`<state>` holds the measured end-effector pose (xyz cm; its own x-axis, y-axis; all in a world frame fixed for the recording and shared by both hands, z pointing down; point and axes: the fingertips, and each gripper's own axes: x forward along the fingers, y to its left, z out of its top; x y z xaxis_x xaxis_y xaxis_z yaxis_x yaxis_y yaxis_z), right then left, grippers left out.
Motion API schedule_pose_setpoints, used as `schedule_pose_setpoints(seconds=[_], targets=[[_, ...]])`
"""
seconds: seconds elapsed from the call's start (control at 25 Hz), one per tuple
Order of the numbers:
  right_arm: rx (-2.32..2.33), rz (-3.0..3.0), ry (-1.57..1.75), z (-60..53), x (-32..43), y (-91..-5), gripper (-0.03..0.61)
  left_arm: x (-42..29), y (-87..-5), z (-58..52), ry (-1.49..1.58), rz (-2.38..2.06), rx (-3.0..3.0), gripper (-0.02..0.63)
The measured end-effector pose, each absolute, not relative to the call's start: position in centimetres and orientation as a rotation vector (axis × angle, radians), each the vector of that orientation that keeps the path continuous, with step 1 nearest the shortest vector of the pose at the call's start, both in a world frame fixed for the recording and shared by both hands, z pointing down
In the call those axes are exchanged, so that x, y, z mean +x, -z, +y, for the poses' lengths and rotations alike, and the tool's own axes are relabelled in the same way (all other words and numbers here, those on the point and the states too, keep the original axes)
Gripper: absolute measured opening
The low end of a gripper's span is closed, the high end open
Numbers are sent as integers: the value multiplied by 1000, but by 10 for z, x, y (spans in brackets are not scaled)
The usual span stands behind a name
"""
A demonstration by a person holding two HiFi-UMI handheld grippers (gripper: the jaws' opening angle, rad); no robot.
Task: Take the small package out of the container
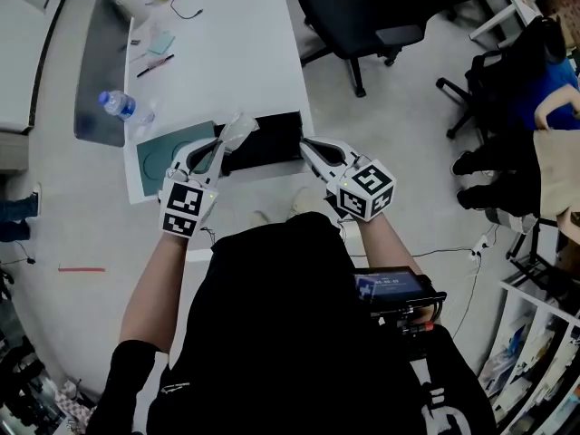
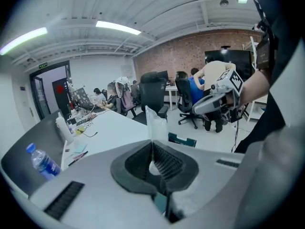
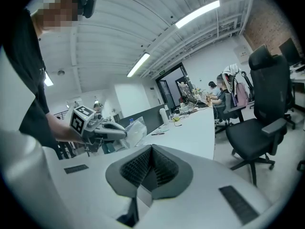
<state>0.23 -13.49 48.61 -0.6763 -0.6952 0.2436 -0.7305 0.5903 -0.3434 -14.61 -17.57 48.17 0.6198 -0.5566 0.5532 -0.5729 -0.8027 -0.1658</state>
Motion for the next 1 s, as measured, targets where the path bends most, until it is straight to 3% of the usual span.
schedule_pose_setpoints(seconds=[1.0], targets=[[1262,-2730,-592,-98,-46,-479,26,-282,-500,-111,-650,-1235,2574,11]])
